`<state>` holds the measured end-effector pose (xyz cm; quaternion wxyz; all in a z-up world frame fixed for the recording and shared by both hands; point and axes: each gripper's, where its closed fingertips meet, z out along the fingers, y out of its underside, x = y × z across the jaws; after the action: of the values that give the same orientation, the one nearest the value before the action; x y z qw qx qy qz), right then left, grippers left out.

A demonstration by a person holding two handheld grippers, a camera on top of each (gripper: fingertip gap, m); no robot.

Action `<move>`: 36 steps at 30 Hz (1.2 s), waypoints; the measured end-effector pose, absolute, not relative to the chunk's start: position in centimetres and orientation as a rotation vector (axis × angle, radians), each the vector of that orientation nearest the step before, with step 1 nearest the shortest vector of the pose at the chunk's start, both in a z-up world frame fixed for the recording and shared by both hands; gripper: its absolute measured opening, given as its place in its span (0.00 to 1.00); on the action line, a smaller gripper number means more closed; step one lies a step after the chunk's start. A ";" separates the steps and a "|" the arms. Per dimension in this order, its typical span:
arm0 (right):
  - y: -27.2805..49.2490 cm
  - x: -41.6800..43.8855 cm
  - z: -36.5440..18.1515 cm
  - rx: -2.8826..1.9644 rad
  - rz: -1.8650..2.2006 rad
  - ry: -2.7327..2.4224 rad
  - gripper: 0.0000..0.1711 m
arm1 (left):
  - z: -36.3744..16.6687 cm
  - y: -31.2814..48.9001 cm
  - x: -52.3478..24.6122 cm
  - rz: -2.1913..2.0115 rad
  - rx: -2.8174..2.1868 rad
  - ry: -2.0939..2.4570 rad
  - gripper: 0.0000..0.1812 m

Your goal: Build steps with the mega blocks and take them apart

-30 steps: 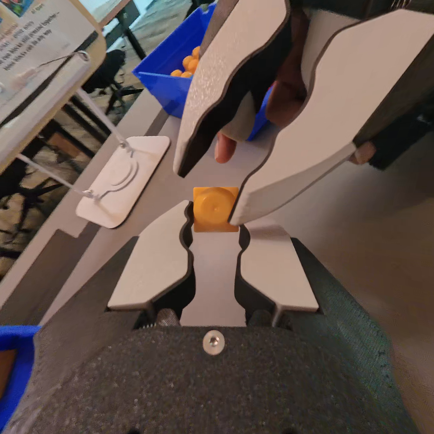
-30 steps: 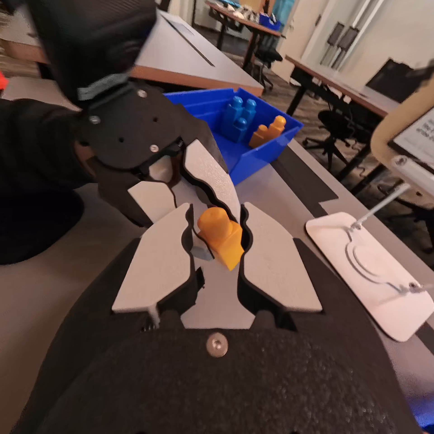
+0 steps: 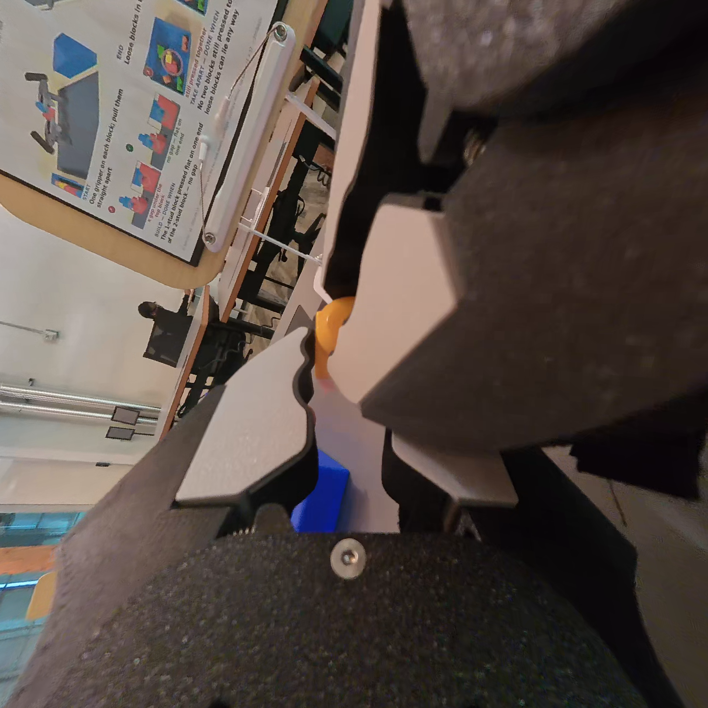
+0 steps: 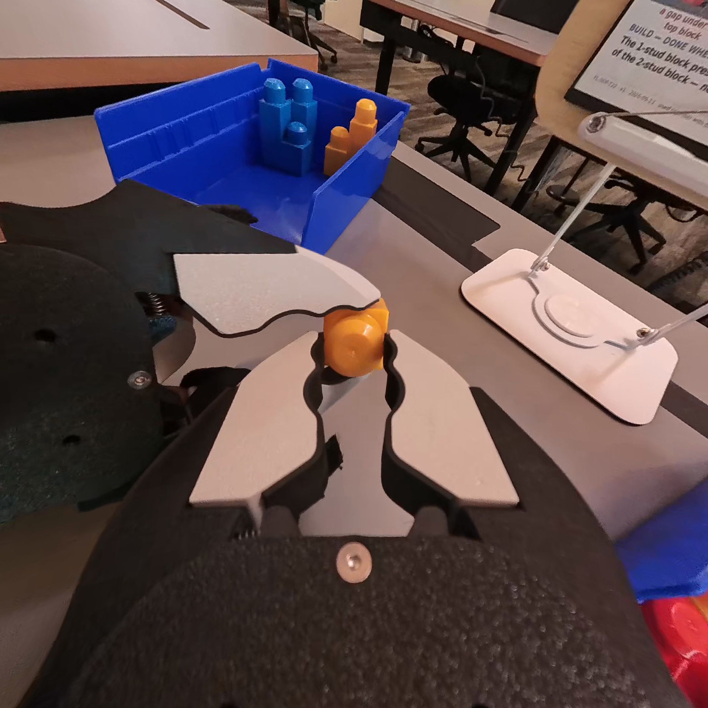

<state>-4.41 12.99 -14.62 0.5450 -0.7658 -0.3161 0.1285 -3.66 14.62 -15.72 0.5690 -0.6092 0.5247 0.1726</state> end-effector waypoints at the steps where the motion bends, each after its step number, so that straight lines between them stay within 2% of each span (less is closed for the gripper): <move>1: 13.0 -4.4 -14.6 -1.815 0.310 -0.752 0.17 | -15.7 14.6 -3.6 0.395 -1.431 1.234 0.20; 10: 12.5 -3.8 -13.7 -1.812 0.487 -0.795 0.17 | -14.9 13.7 -2.7 0.208 -1.359 1.269 0.20; 19: 12.6 -1.6 -12.1 -1.778 0.693 -0.772 0.17 | -13.5 12.1 -1.9 -0.467 -1.440 1.149 0.20; 26: 13.6 1.6 -10.3 -1.752 0.696 -0.672 0.17 | -11.2 11.8 -2.8 -0.825 -1.406 1.007 0.14; 31: 14.1 3.8 -8.6 -1.720 0.660 -0.607 0.17 | -9.5 12.0 -3.8 -0.965 -1.349 0.910 0.00; 36: 14.4 6.7 -5.9 -1.675 0.625 -0.532 0.17 | -9.1 12.2 -4.3 -1.010 -1.340 0.892 0.00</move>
<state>6.65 14.42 -5.90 0.5957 -0.7213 -0.2289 0.2691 -4.30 12.22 -9.14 0.5814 -0.5737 0.3818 -0.4325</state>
